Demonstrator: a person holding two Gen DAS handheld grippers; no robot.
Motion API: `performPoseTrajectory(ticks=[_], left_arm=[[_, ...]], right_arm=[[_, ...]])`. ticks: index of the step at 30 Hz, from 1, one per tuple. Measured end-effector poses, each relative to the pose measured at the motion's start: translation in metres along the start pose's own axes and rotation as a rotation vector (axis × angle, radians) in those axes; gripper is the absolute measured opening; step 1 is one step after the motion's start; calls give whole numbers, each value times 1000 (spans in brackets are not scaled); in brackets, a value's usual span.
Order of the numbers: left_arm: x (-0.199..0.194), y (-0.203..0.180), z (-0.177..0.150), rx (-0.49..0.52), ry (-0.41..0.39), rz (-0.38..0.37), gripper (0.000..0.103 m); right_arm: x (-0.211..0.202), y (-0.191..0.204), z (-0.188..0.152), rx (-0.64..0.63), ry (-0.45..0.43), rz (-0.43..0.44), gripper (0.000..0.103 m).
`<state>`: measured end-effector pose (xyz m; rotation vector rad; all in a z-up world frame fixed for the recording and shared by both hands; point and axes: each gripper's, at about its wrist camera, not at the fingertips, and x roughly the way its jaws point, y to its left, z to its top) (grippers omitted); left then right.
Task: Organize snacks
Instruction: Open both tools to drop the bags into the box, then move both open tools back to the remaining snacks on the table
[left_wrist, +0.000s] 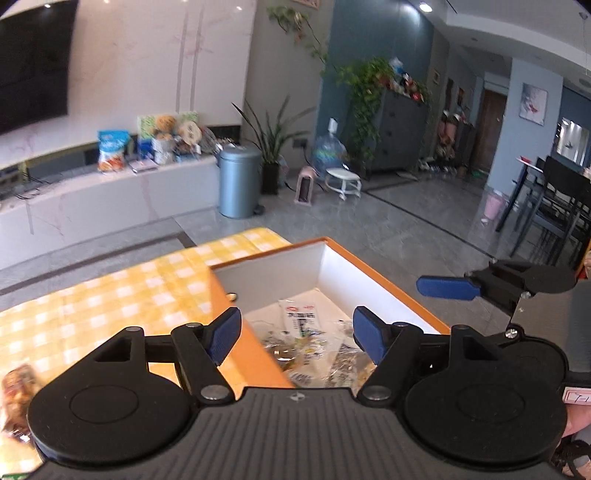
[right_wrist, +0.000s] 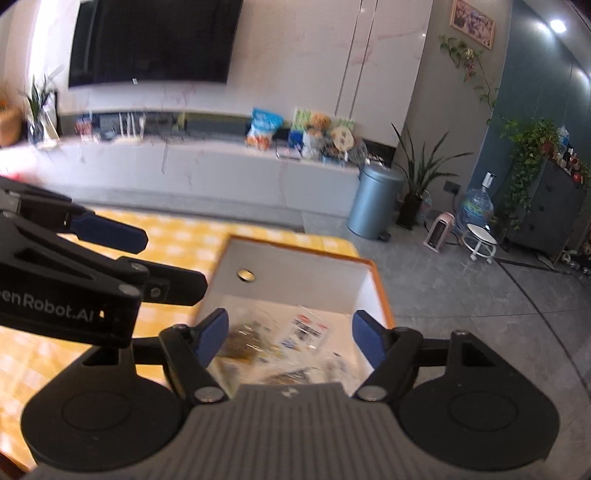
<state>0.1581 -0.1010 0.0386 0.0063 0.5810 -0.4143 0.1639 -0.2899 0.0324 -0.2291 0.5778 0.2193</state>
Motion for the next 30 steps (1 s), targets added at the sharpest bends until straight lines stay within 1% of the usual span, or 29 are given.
performPoseTrajectory(ticks=[3,4,5,9,12,17,22,24,27,30], left_arm=[[-17,8,-12,-11,-22,41,82],[-22,11,-16,-19,-23,58,82],[-27,14,-21,-28,-24,75,82],[-39,31,-45,-83,-6,135,82],[-46,47,-65,-135,29,176,82],[-56,73,-98,-188,66,246,82],[-69,95,-135,-237,99,301,82],[-78,105,-153,-275,104,311,82],[-86,118,-165,-317,101,336,82],[-93,131,-169,-356,84,359,82]], right_arm=[[-12,18,-6,13,-26,41,73],[-16,26,-9,13,-32,58,74],[-18,34,-13,14,-34,75,78],[-24,65,-29,23,-24,147,79],[-24,90,-40,32,-14,170,79],[-24,129,-62,30,13,209,79],[-13,154,-82,53,55,241,79],[-8,162,-87,68,73,251,79],[-1,172,-93,57,92,261,79],[9,180,-94,48,109,273,79]])
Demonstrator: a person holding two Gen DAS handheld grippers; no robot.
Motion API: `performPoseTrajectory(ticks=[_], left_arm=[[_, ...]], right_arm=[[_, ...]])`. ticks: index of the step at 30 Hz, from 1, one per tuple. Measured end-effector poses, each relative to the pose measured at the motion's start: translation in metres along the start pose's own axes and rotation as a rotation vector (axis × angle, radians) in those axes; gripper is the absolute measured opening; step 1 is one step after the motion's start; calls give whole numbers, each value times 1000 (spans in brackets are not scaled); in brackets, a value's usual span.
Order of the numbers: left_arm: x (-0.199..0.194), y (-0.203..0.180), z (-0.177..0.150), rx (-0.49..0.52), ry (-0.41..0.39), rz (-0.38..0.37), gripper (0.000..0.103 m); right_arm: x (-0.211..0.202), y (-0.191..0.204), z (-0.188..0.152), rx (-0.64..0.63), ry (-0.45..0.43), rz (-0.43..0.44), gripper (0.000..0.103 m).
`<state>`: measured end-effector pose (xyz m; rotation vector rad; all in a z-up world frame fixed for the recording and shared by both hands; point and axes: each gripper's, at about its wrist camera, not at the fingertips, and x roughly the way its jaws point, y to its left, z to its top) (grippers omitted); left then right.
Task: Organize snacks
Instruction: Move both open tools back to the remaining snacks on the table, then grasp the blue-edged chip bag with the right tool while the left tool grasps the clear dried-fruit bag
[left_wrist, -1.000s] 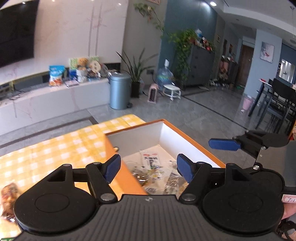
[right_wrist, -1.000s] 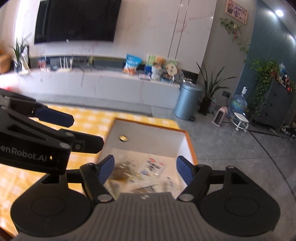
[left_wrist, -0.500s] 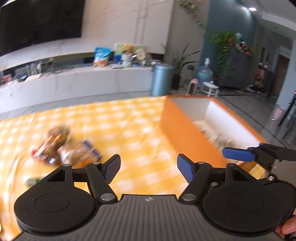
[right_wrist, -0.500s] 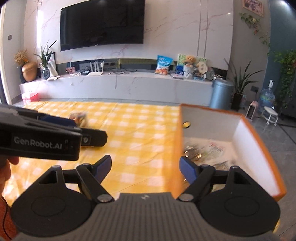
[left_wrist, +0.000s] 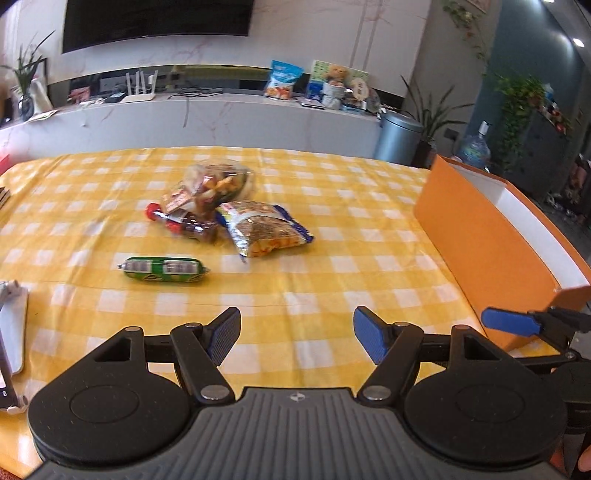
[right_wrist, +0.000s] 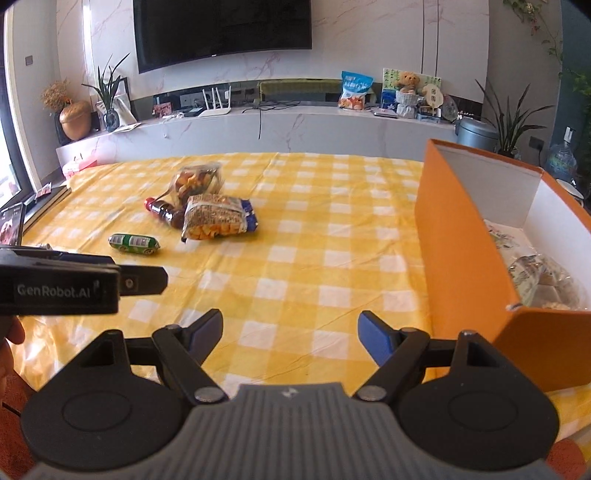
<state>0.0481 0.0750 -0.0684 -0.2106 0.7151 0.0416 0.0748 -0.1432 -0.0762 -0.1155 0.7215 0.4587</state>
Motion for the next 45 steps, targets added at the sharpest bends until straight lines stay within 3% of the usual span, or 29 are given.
performPoseTrajectory(ticks=[17,24,28,35,45], left_arm=[[33,58,8,11,34,194,83],[56,58,21,236,32,270,84],[70,58,26,351,63,258,84],[87,58,28,459,103,245,83],[88,60,42,447,89,195,83]], right_arm=[[74,31,39,-85,57,39,78],[106,42,61,-99,64,76,78],[124,47,74,-94,76,93,79],[145,61,88,-117,81,139,82],[178,83,107,-130,76,166,88]])
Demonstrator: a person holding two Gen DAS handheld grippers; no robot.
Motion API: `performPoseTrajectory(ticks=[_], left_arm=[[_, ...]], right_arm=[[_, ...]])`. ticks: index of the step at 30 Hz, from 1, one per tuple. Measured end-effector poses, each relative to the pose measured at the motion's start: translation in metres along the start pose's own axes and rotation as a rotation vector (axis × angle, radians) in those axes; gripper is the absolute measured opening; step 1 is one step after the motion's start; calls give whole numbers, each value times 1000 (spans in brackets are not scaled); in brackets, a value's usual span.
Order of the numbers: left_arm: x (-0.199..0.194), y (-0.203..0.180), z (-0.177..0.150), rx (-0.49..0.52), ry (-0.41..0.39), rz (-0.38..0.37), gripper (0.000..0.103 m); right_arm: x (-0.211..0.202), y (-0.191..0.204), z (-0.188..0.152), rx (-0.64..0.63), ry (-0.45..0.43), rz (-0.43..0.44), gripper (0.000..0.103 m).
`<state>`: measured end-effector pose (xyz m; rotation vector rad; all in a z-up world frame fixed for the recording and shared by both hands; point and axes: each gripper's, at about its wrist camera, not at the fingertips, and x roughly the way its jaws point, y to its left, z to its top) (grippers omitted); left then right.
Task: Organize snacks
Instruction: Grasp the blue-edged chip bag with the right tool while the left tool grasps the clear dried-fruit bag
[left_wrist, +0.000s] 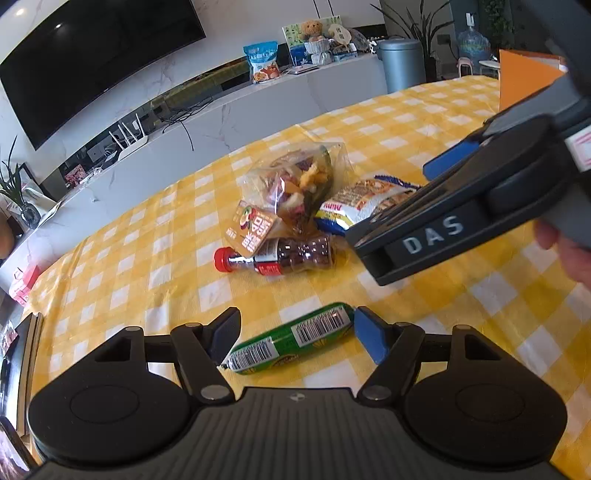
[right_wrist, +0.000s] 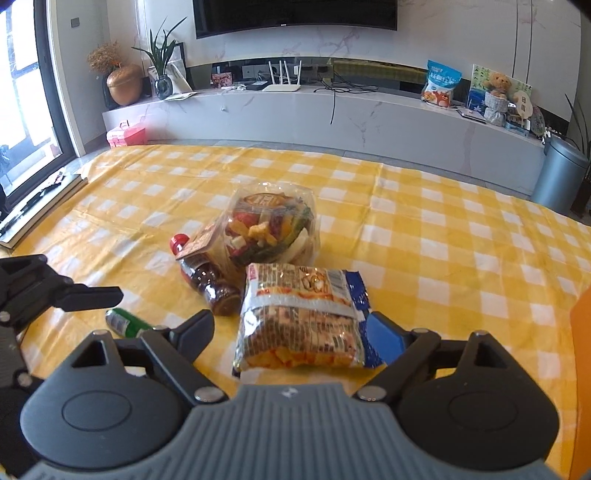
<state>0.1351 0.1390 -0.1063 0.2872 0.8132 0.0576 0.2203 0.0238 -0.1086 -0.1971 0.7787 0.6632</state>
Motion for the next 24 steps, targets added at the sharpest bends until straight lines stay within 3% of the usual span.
performPoseTrajectory(ticks=[6,11,16,20,24], left_arm=[[-1,12,10,-66,-14,-36,83],[3,18,19,-77,-23,-32,83],[10,14,36,-3,-52,-7,84],[21,11,52,59,-81,8,87],[38,6,67,109,-118,-32,92]], right_arm=[[23,-11,7,40,53,-12,87],[26,-14,3,46,66,18,72],[17,-19,2,26,64,12,58],[7,-33,1,30,64,-40,56],[3,-52,-3,46,82,-65,56]])
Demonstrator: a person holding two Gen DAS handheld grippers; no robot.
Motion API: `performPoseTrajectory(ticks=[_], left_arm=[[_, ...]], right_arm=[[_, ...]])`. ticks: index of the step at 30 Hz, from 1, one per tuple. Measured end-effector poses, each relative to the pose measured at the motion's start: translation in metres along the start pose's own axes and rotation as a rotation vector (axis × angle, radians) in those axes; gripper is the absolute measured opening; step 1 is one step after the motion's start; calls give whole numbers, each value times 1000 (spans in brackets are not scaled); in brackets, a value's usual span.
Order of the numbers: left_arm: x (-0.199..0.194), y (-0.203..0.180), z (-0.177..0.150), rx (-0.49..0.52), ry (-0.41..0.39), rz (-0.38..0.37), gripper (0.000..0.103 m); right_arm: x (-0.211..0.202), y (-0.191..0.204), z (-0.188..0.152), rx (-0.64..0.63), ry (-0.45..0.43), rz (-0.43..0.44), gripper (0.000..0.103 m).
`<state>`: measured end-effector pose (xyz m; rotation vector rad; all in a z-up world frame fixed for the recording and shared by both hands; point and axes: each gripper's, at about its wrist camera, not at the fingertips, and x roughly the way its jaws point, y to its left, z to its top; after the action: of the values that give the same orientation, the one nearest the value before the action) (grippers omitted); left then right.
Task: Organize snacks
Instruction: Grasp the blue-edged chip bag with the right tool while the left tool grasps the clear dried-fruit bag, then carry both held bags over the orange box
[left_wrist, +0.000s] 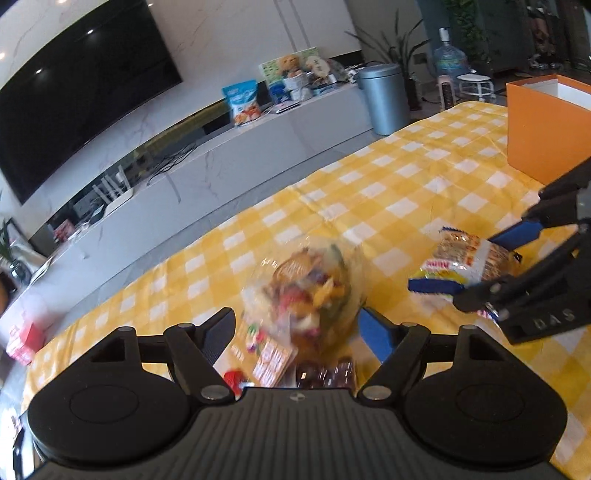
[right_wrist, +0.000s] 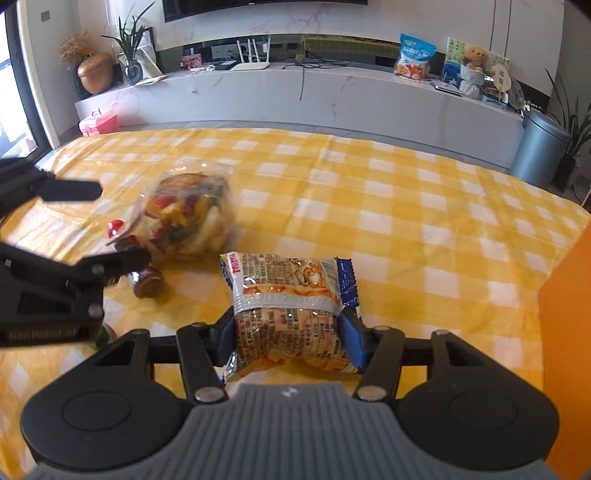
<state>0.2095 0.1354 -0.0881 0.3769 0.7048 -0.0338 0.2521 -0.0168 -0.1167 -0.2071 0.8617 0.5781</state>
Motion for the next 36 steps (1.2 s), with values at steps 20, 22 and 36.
performPoseTrajectory(ticks=[20,22,36], left_arm=[[53,-22,2,77,47,83,99],[53,-23,1,74,40,104,96],[6,-23,11,-74,-75,102,82]], right_arm=[[5,-5,-5,29,6,-12,61],[5,-4,-5,27,5,-15,61],[-3,1,-9,-7,-13,-22,57]])
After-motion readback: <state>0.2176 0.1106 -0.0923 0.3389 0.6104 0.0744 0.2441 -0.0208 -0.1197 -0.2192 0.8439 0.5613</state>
